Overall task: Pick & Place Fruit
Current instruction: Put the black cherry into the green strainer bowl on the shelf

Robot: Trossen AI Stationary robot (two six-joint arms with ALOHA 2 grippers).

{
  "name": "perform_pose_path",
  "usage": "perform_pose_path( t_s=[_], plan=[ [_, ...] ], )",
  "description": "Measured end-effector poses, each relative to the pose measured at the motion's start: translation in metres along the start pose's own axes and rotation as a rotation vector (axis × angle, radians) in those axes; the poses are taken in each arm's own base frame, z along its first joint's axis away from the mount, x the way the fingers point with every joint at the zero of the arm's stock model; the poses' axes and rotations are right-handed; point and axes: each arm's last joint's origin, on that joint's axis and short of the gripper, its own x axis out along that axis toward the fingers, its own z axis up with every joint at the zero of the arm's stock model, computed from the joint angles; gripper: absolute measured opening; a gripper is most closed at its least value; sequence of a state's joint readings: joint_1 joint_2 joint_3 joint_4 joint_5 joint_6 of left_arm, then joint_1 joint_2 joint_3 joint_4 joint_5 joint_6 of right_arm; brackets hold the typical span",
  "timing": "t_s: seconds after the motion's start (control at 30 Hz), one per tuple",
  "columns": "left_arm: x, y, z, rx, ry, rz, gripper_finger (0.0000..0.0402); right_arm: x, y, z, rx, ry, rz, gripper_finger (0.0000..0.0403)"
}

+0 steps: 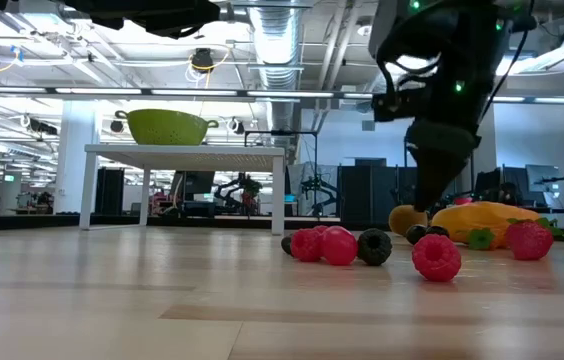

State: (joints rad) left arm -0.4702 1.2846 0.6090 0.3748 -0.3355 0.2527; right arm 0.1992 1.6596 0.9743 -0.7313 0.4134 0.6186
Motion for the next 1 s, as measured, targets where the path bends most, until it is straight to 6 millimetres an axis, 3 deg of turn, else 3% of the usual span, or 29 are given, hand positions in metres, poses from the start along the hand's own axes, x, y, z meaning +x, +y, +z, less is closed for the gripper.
perform_pose_path(
  t_s=[0.37, 0.57, 1.0],
  plan=[
    [0.0, 0.0, 0.0, 0.0, 0.0, 0.0, 0.016, 0.003, 0.004, 0.004, 0.021, -0.011, 0.099, 0.0212],
    [0.0, 0.0, 0.0, 0.0, 0.0, 0.0, 0.016, 0.003, 0.005, 0.003, 0.018, -0.017, 0.103, 0.0213],
    [0.0, 0.0, 0.0, 0.0, 0.0, 0.0, 0.0154, 0.029, -0.002, -0.012, 0.05, -0.051, 0.116, 0.0189]
  ],
)
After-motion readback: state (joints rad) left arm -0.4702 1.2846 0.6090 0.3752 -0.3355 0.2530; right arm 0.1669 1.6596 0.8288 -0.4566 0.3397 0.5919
